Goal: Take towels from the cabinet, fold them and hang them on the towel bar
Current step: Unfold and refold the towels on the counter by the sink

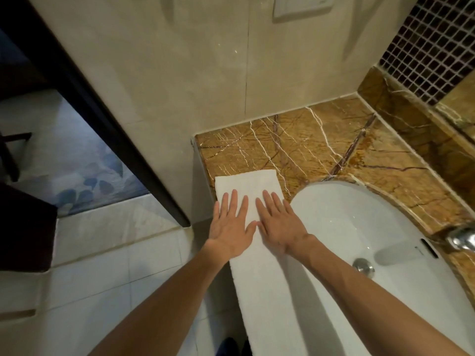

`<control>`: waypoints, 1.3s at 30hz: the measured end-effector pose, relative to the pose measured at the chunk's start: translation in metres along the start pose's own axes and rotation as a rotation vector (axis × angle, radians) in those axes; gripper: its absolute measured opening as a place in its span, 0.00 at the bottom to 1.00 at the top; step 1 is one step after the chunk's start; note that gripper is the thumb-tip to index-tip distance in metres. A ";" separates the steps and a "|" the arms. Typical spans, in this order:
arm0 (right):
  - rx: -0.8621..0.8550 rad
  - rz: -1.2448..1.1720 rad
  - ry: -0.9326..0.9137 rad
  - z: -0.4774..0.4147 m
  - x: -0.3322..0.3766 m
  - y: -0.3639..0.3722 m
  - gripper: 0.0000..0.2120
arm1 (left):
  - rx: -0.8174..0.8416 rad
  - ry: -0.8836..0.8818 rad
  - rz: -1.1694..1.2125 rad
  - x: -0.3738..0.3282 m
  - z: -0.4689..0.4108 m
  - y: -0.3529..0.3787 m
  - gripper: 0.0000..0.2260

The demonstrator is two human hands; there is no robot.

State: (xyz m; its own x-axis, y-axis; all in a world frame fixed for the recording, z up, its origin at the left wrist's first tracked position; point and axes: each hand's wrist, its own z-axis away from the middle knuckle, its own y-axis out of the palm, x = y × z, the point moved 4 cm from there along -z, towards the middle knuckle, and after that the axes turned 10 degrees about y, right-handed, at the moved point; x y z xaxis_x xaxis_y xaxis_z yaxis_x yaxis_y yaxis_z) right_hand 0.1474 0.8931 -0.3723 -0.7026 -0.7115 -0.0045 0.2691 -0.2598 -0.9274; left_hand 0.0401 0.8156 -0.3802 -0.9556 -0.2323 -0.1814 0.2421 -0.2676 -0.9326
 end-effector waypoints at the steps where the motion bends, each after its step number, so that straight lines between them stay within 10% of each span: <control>1: 0.001 0.000 0.001 0.000 0.000 0.001 0.29 | -0.002 0.000 -0.002 0.000 -0.001 0.000 0.30; 17: -0.062 -0.215 0.249 0.094 -0.050 -0.013 0.26 | -0.028 0.253 0.037 -0.081 0.021 -0.020 0.26; 39: -0.082 -0.344 1.130 0.495 -0.167 0.094 0.26 | 0.188 1.015 0.149 -0.412 0.183 0.018 0.21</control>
State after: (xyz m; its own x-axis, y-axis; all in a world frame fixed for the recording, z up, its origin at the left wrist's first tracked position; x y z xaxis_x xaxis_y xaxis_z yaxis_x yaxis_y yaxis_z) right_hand 0.6158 0.6646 -0.2732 -0.9245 0.3790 -0.0400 -0.0620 -0.2532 -0.9654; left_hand 0.4691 0.7353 -0.2655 -0.5849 0.5974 -0.5487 0.3081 -0.4622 -0.8316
